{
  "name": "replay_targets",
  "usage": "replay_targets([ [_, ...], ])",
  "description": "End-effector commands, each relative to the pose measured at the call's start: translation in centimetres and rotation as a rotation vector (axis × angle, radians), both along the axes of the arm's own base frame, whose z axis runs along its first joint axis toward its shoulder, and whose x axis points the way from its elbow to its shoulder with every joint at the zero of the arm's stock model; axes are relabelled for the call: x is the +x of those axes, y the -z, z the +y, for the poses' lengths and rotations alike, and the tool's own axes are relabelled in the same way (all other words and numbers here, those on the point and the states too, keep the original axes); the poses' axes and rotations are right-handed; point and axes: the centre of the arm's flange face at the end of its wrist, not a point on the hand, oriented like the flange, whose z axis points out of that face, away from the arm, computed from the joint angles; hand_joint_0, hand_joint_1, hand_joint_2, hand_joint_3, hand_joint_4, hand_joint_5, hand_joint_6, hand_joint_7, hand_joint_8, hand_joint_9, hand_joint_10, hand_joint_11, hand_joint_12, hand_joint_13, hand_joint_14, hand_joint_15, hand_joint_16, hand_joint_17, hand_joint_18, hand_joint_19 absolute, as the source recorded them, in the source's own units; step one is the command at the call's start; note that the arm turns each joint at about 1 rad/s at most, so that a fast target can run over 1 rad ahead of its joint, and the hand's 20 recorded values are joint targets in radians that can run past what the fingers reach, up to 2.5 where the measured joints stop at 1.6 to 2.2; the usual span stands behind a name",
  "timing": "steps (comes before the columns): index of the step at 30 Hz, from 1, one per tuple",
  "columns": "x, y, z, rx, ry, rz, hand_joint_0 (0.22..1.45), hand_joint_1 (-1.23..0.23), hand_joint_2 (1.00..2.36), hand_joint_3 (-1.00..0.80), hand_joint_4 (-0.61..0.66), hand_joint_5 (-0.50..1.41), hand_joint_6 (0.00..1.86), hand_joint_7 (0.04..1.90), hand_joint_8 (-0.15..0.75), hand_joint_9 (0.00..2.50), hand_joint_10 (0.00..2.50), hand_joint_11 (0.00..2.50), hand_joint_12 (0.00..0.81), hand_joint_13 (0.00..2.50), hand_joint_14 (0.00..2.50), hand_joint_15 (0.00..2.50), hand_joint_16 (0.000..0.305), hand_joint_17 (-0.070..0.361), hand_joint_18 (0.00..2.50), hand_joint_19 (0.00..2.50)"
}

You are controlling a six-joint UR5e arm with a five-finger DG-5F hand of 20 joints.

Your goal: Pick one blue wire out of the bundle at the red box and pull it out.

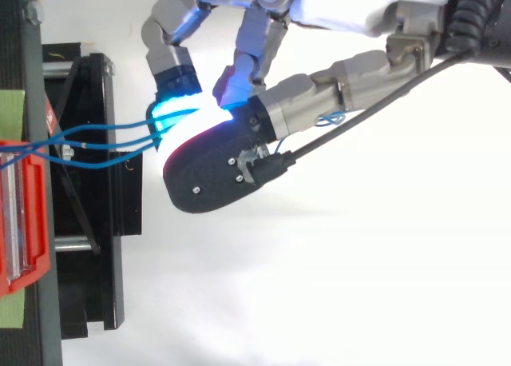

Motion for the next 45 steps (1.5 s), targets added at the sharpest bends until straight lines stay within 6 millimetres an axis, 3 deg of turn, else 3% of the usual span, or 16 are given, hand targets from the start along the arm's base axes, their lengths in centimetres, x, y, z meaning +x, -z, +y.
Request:
replay_targets([
  [1,0.01,0.05,0.21,0.0,-0.003,0.002,0.61,-0.75,1.02,-0.28,0.17,-0.06,0.91,1.24,0.4,1.39,0.02,0.85,0.422,1.16,0.02,0.68,0.05,0.112,1.05,0.64],
  [7,0.03,-0.02,0.21,0.0,-0.003,0.001,0.63,-0.86,1.02,-0.28,0.17,-0.08,0.92,1.2,0.391,1.32,0.02,0.86,0.419,1.13,0.02,0.68,0.05,0.113,1.03,0.61],
  [16,0.07,-0.02,0.43,0.0,-0.005,0.001,0.72,-0.94,1.0,-0.49,0.03,-0.12,0.94,1.18,0.34,1.16,0.02,0.82,0.41,1.03,0.02,0.64,0.05,0.113,0.96,0.54],
  [22,0.09,-0.02,0.54,0.0,-0.006,0.001,0.68,-0.95,1.0,-0.5,0.11,-0.15,0.95,1.06,0.323,1.05,0.02,0.79,0.415,0.97,0.02,0.62,0.052,0.117,0.93,0.53],
  [25,0.09,-0.02,0.55,0.0,-0.008,0.001,0.57,-0.9,1.0,-0.5,0.15,-0.16,0.95,1.01,0.332,1.04,0.02,0.81,0.424,0.96,0.02,0.63,0.054,0.122,0.92,0.56],
  [28,0.09,-0.02,0.55,0.0,-0.008,0.001,0.47,-0.73,1.0,-0.5,0.18,-0.14,0.94,1.02,0.372,1.1,0.02,0.8,0.451,0.98,0.02,0.64,0.061,0.136,0.94,0.6],
  [31,0.09,-0.02,0.55,0.002,-0.008,0.001,0.46,-0.49,1.0,-0.5,0.17,-0.11,0.91,1.08,0.391,1.2,0.02,0.79,0.467,1.02,0.02,0.63,0.061,0.138,0.95,0.63],
  [34,0.09,-0.02,0.55,0.002,-0.008,0.001,0.53,-0.39,1.0,-0.5,0.16,-0.1,0.9,1.14,0.373,1.24,0.02,0.79,0.439,1.04,0.02,0.65,0.056,0.126,0.92,0.67],
  [45,0.07,-0.13,0.57,0.003,-0.009,-0.001,0.6,-0.61,1.01,-0.34,0.17,-0.07,0.89,1.22,0.381,1.37,0.02,0.84,0.421,1.11,0.02,0.66,0.05,0.113,0.99,0.66],
])
